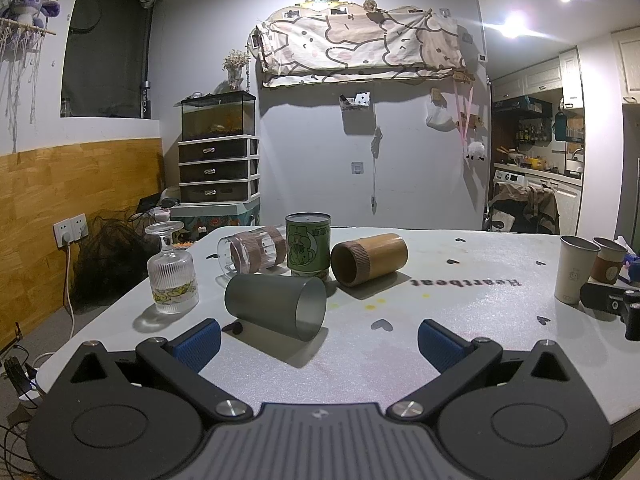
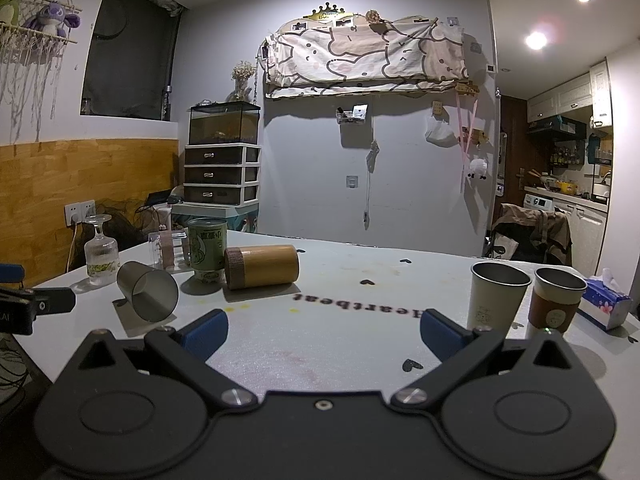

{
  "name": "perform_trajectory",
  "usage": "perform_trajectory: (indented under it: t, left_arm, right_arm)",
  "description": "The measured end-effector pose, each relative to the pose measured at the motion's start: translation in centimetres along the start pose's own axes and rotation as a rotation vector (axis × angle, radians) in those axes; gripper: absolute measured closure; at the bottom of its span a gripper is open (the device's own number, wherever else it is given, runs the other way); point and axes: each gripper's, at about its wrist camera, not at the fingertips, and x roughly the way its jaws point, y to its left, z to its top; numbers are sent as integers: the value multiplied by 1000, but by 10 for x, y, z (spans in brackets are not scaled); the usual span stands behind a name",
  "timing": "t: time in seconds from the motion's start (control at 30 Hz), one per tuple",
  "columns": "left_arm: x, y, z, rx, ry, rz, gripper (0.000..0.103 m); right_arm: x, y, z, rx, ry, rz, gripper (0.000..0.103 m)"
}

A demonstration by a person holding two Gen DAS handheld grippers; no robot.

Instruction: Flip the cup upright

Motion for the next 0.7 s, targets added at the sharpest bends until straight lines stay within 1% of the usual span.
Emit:
perform_trajectory:
  t: [0.7]
  left_arm:
    - [1, 1, 0, 0, 2, -1, 0]
  right_arm:
    - [-1, -1, 0, 2, 0, 0, 0]
